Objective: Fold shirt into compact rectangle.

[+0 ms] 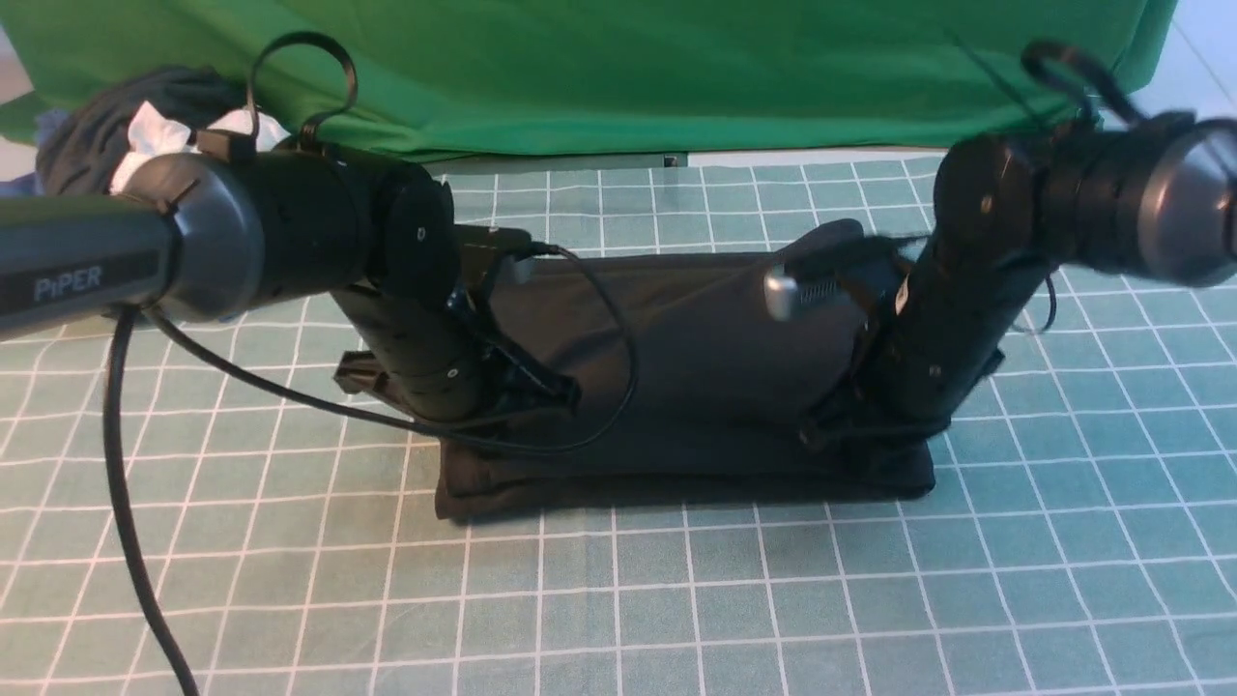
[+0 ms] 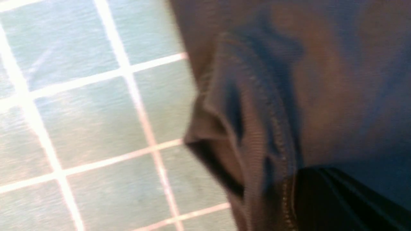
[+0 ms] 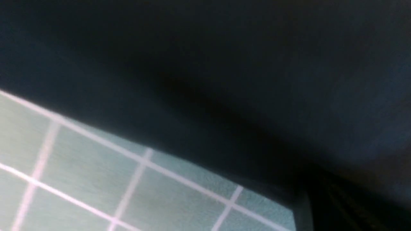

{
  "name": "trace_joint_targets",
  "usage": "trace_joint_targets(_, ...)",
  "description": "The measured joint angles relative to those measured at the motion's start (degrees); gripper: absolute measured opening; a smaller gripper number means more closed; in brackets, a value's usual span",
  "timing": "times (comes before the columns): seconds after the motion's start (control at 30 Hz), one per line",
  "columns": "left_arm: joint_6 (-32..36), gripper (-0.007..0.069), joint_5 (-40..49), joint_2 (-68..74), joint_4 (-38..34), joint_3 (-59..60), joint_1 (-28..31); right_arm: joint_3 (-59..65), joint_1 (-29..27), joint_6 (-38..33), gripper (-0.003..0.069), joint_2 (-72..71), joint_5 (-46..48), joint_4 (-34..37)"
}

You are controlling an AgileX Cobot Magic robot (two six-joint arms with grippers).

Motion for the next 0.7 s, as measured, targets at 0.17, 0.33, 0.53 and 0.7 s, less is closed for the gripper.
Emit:
trace_joint_targets(0.17,-4.6,0.0011,-1.6,0.0,2.9,0.7,0.1,2.5,-0.7,3.0,-0.0003,-0.6,-2.8,-0.2)
trace_joint_targets(0.33,-5.6,0.0011,-2.7,0.0,3.9,3.7,0.2,2.9,-0.8,3.0,-0.0001,-1.2,-2.9,-0.4)
trace_joint_targets(0.53,-7.2,0.0011,-0.1,-0.7,7.0,5.4,0.4,3.9,-1.3,2.5,-0.0001,-4.4,-1.7,-3.0)
trace_joint_targets(0.7,-7.3,0.0011,0.3,-6.9,7.4,5.4,0.4,3.9,-1.9,2.4,-0.0001,-10.6,-1.5,-6.7)
